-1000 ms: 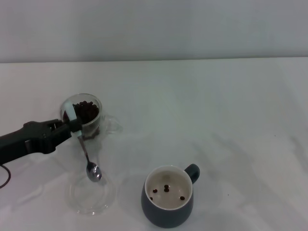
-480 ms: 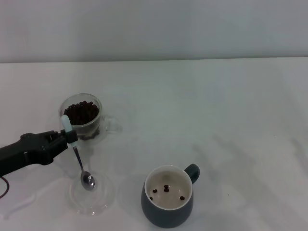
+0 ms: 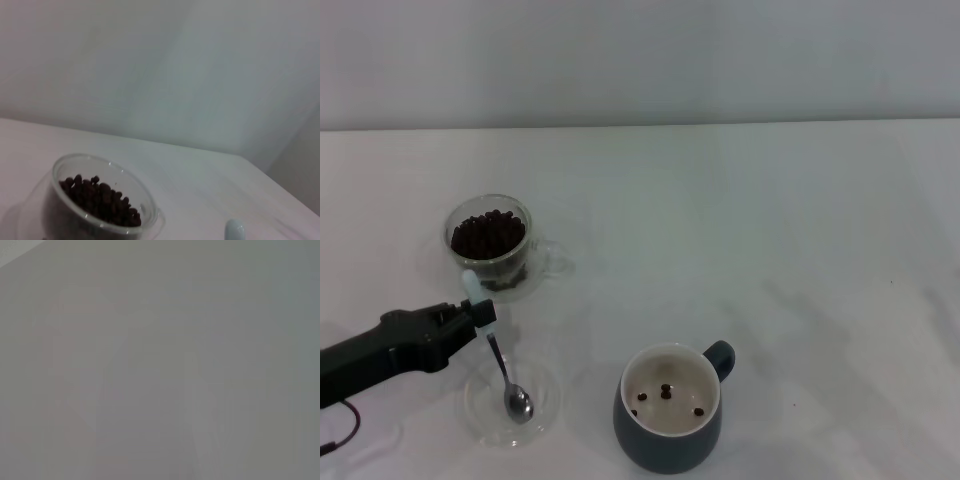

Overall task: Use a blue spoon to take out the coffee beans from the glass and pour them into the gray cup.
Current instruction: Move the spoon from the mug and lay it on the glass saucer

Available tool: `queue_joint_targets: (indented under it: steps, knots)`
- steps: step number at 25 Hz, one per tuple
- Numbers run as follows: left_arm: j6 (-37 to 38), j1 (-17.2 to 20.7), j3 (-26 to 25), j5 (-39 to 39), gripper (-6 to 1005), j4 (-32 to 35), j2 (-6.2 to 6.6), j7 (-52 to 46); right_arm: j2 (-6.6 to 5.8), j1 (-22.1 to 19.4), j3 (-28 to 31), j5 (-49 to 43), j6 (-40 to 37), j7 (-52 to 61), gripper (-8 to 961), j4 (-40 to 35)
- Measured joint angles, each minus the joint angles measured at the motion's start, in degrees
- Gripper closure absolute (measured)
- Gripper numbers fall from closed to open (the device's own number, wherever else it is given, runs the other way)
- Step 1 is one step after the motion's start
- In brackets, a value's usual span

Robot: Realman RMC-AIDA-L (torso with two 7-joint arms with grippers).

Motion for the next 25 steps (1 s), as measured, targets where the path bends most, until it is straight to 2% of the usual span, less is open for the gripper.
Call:
queue_joint_targets:
  steps: [6,18,25]
  knots:
    - [-0.81,0.02,-1.48,-1.31,794,-4.21,-0.29,1.9,0.06,0.07,-0.39,0.0,0.35,0.36,369,-0.07]
    - [-1.71,0.71,-2.49,-1.35,790,-5.41,-0.35,1.73,0.1,0.4,-1.97,0.0,1.27,0.71,370,-0.19]
    - [-1.96,1.48,-3.24,-1.35,610,-5.32,0.27,1.67,0.17,0.39,-2.44,0.0,1.6,0.72,371,-0.21]
